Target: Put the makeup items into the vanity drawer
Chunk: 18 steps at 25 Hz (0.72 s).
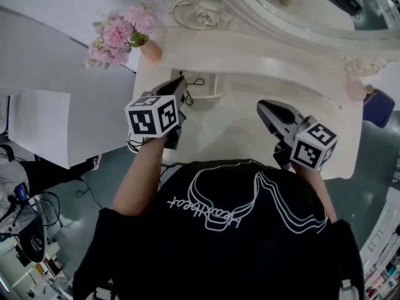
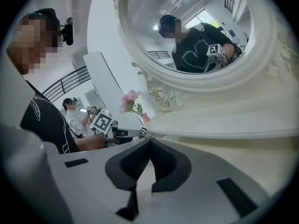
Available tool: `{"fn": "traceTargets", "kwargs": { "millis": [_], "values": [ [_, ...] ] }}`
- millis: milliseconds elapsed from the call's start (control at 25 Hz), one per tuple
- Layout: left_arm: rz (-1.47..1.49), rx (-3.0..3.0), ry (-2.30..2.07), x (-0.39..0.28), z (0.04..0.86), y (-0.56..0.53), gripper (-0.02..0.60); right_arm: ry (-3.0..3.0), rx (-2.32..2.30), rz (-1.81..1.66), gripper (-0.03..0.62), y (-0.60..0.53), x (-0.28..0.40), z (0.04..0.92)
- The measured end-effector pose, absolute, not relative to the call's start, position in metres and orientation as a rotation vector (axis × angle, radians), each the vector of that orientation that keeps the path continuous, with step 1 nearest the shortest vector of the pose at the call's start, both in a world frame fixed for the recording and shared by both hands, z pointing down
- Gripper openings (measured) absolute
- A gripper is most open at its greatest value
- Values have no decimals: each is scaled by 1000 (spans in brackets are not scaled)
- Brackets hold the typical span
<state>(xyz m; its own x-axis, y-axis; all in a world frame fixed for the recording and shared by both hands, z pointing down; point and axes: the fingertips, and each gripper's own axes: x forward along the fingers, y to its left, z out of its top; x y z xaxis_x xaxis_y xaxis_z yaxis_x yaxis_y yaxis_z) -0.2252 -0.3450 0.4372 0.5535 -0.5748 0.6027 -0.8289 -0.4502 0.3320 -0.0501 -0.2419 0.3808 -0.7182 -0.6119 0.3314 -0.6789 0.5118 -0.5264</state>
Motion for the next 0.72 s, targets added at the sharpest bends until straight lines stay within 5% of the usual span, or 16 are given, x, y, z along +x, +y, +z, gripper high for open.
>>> {"fn": "traceTargets", "kwargs": {
  "millis": [720],
  "values": [
    [869,2112,-1046,-228,467,-356,28,-2647,1182,1049,5,-253,-44,388]
  ]
}}
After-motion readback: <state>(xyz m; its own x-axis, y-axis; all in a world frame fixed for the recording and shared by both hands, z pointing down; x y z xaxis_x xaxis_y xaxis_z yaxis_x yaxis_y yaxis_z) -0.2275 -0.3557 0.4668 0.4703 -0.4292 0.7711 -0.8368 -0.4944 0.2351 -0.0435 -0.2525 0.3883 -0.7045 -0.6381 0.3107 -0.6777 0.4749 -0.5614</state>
